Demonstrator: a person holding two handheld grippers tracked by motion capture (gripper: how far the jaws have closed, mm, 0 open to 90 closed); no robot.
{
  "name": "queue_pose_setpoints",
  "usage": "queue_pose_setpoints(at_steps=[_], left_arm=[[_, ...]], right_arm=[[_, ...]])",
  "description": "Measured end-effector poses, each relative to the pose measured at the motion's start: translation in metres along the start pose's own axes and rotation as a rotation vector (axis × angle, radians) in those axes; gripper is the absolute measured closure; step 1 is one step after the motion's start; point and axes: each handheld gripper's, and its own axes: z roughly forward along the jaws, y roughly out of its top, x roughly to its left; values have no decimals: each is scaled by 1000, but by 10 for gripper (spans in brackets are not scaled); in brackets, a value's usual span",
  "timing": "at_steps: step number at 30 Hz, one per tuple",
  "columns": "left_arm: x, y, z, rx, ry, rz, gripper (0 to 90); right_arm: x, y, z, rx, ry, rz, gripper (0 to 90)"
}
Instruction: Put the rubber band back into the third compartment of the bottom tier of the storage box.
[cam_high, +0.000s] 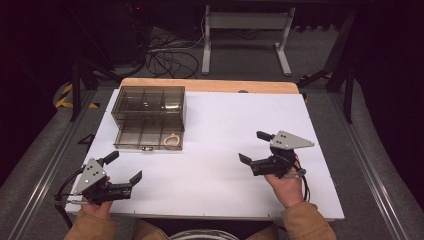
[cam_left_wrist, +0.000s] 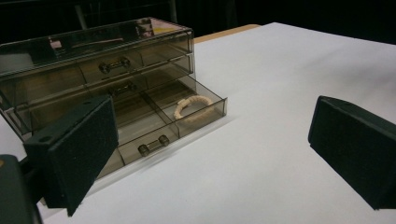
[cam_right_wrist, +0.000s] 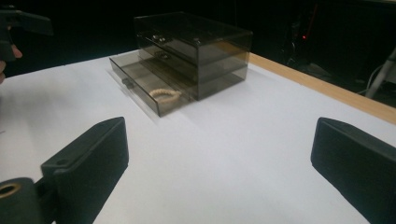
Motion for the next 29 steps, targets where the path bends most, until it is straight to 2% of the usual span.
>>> queue_pose_setpoints(at_steps=[9,13,16,22,23,26,29], left_arm=[[0,0,1,4,-5,9,24],[-1,-1,1,8,-11,9,21],[-1,-2,3,12,-12,9,16],[2,-4,5,20,-28,1,4],[2,-5,6,28,-20,0,3],[1,-5,6,34,-9,10,2],[2,-5,6,43,-7,18,2]], right_arm=[[-12,-37,-26,30,-51,23,18],[-15,-50,-32,34,-58,31,10],[-17,-60,-34,57,-64,28,1],[-20,-67,-36,36,-58,37,0],[-20,-66,-36,4,-51,33,0],[-19,-63,-39,-9,-58,19,0],[-21,-63,-39,-8,-57,32,0]])
